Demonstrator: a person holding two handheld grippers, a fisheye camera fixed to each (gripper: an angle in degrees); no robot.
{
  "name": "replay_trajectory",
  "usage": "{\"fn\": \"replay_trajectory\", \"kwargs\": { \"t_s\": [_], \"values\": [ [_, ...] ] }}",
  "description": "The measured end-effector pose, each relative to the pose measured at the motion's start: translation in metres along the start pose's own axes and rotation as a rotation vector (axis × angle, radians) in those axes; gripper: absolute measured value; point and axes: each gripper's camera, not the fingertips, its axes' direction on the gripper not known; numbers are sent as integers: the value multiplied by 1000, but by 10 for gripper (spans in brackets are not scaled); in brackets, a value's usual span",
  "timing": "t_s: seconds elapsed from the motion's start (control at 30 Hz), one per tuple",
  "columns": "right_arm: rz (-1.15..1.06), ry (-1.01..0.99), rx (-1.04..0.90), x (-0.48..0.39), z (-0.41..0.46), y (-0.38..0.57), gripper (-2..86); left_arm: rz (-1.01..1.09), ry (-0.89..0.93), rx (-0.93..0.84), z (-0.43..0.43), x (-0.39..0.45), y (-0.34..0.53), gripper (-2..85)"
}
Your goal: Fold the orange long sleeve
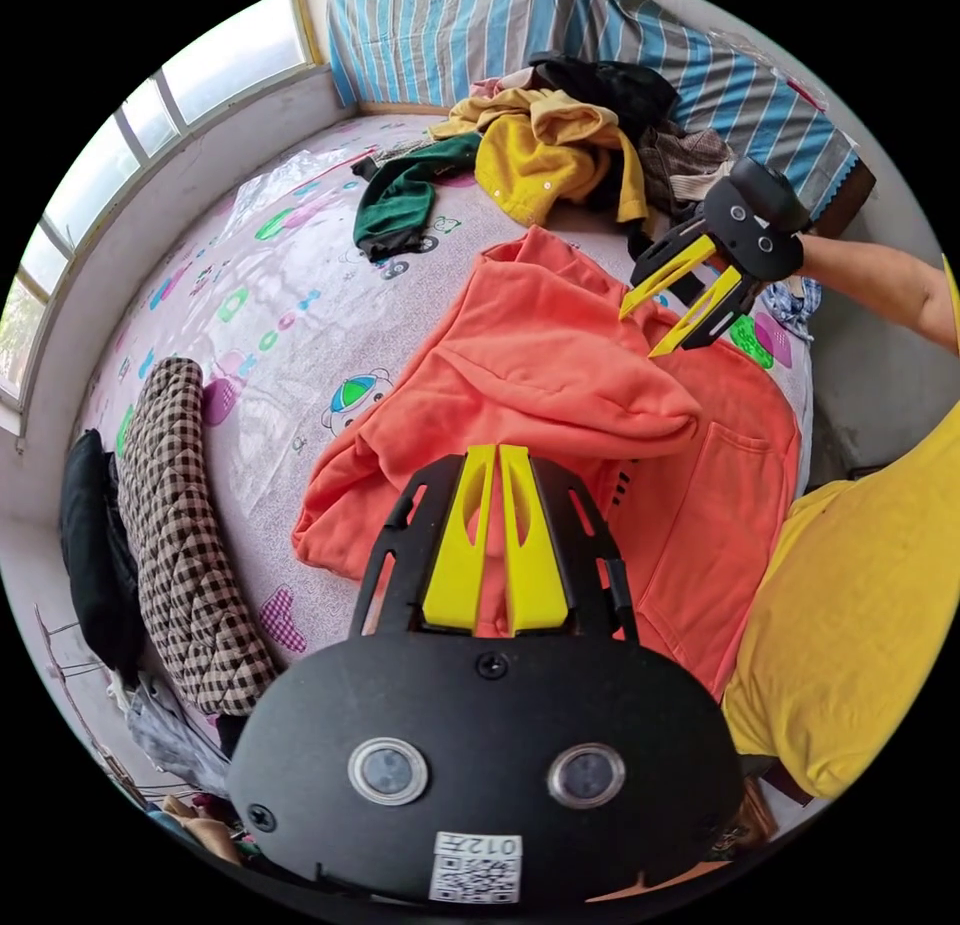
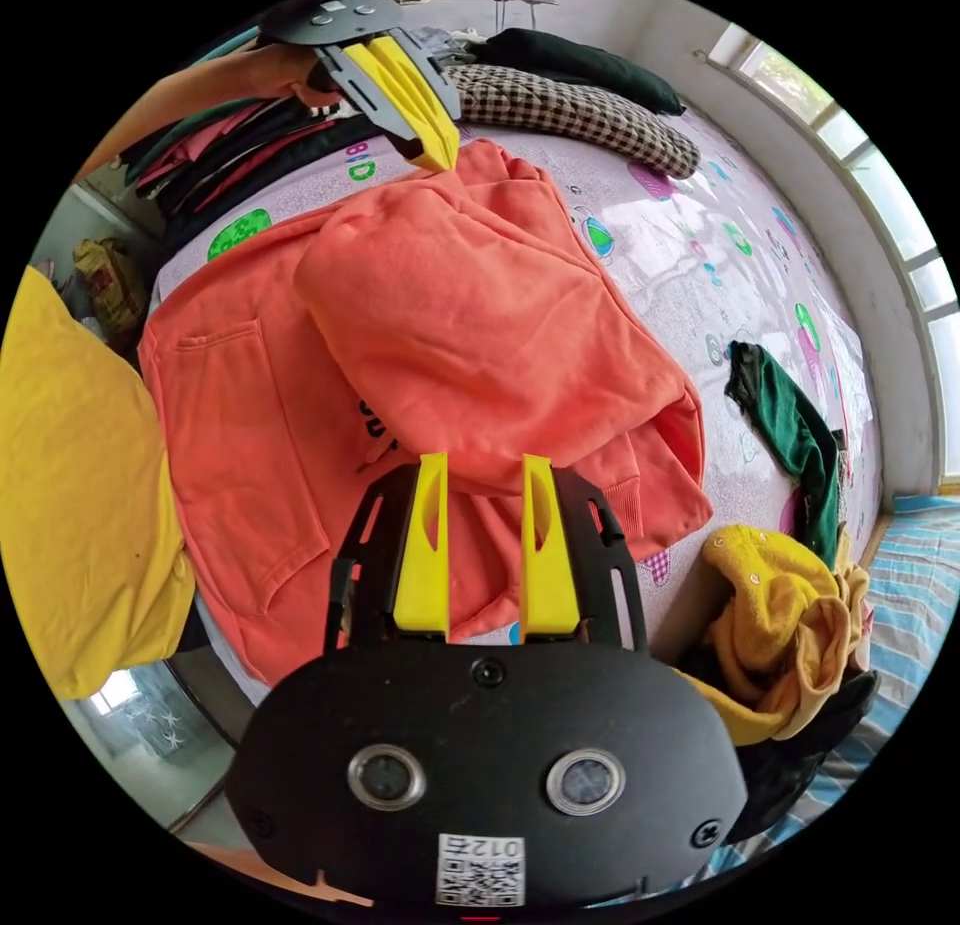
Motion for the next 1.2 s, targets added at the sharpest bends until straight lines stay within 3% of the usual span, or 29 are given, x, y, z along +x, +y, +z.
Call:
{"fn": "replay_trajectory", "kwargs": {
  "t_s": [0.3, 0.5, 0.6, 0.77, 0.93, 1.03, 1.2],
  "values": [
    [-111, -7, -47, -6, -4, -13, 99, 2, 0, 12, -4, -39, 20, -1],
    [-99, 5, -69, 1, 1, -13, 26, -4, -4, 11, -4, -59, 34, -1],
    [17, 0, -18, 20, -13, -6, 14, -22, -7, 8, -1, -68, 45, -1],
    [409, 144, 273, 64, -73, 42, 7, -192, 10, 65, 6, -95, 82, 0],
    [414, 176, 200, 55, -60, 57, 4, -268, 33, 92, 16, -103, 105, 0],
    [393, 190, 155, 40, -45, 57, 5, -195, -52, 39, 24, -88, 105, 0],
    [468, 175, 132, 32, -22, 73, 12, -172, -30, 41, 27, -83, 110, -1]
  ]
}}
